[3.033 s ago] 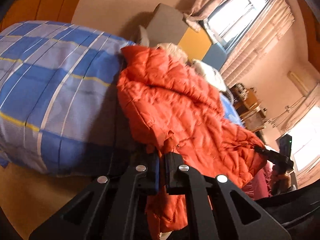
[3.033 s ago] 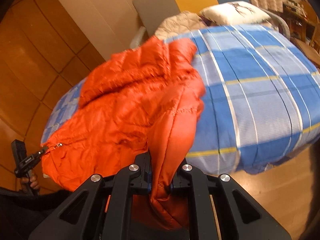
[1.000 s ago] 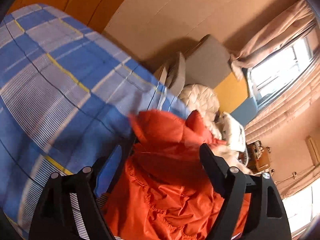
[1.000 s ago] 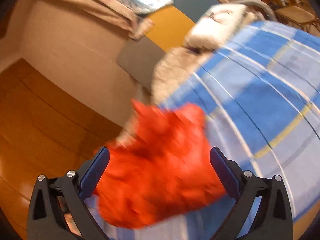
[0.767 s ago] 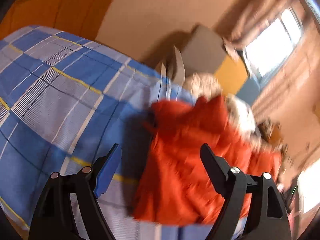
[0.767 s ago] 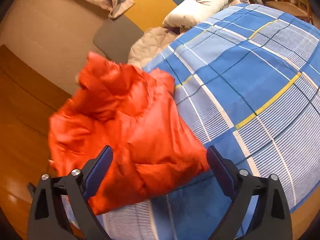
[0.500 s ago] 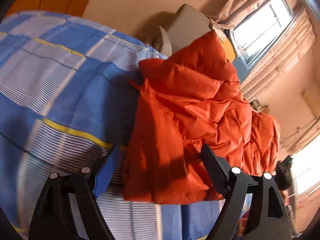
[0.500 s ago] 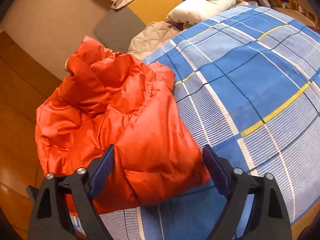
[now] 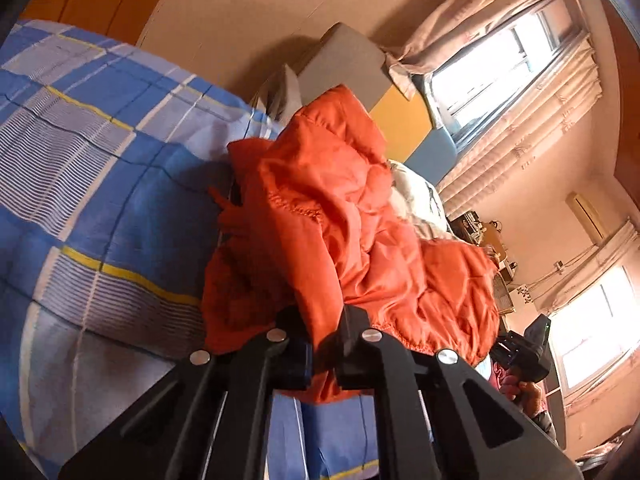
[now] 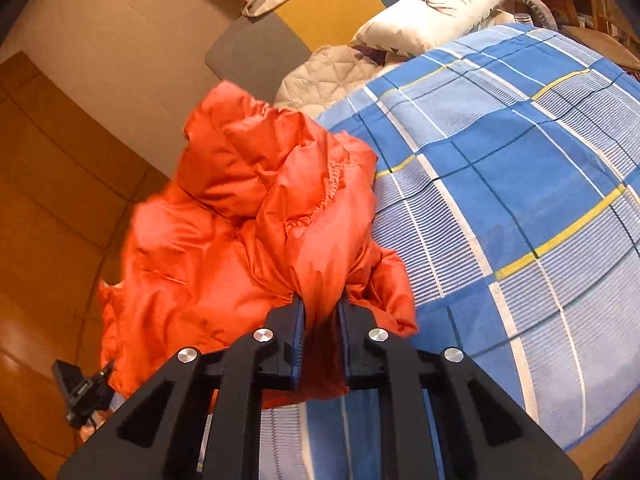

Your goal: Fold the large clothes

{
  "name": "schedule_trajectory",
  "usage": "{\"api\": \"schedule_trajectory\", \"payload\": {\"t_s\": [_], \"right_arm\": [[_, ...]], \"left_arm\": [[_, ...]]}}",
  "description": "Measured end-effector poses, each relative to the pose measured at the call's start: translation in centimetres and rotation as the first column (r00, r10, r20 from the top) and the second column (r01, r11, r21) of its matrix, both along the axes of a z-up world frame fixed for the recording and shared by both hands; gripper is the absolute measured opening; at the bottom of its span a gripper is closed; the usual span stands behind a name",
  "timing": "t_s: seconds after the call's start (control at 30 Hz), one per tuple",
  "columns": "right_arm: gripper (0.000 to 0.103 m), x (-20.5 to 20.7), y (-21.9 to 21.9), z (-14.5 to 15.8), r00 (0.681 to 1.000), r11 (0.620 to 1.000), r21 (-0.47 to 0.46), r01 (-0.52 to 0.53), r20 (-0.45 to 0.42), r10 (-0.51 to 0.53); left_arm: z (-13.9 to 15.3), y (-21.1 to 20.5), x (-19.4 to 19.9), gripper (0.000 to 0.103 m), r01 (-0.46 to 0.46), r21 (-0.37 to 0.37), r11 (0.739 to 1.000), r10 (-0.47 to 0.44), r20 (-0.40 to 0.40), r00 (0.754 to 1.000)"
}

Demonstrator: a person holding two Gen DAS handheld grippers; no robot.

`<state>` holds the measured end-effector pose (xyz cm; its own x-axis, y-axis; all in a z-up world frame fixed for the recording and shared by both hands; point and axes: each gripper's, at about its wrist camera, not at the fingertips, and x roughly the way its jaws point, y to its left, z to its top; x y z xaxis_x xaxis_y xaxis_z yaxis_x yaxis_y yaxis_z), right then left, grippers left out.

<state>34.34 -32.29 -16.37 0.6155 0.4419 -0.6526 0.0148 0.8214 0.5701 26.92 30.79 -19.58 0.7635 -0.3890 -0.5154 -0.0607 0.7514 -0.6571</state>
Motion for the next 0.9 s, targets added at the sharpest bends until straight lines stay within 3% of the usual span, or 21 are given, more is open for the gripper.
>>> {"api": "schedule_trajectory", "payload": {"t_s": [0.2, 0.47, 0.57, 0.6, 0.63, 0.67, 0.73, 0.9], "right_arm": [[0.013, -3.6, -1.1, 1.1, 1.0, 1.0, 0.006, -0.013, 0.012, 0.013], [0.013, -8.9, -1.5, 0.6, 0.998, 0.997, -0.06, -0.049, -0.031, 0.047], [0.019, -9.4, -1.2, 0.7, 0.997, 0.988, -0.133, -0.071, -0.039, 0.067], [0.023, -9.4, -1.1, 0.9, 0.997, 0.986, -0.148, -0.075, -0.036, 0.07], [0.033, -9.4, -1.1, 1.0, 0.997, 0.984, -0.162, -0.068, -0.032, 0.064], [0.047, -9.2, -1.0, 1.4, 0.998, 0.98, -0.189, -0.056, -0.017, 0.054], [0.063, -8.9, -0.6, 2.5, 0.998, 0.97, -0.239, -0.036, 0.034, 0.045], [0.064, -6.5, 1.8, 4.5, 0.989, 0.94, -0.337, -0.048, 0.118, 0.093]], "left_arm": [[1.3, -0.6, -3.7, 0.006, 0.011, -0.002, 1.0, -0.011, 0.024, 1.0], [0.0, -2.0, -9.7, 0.008, 0.017, 0.026, 1.0, -0.016, -0.034, 0.999], [-0.1, -2.3, -10.5, 0.031, -0.01, 0.108, 0.994, 0.018, -0.071, 0.997], [0.1, -2.0, -10.6, 0.047, -0.015, 0.116, 0.993, 0.023, -0.066, 0.998], [0.5, -1.8, -10.7, 0.058, -0.036, 0.136, 0.99, 0.043, -0.054, 0.998], [1.0, -1.5, -10.7, 0.061, -0.064, 0.168, 0.984, 0.072, -0.044, 0.996], [1.7, -1.2, -10.3, 0.065, -0.063, 0.188, 0.98, 0.069, -0.021, 0.997], [2.5, -1.7, -7.7, 0.074, -0.037, 0.272, 0.962, 0.041, -0.009, 0.999]]}}
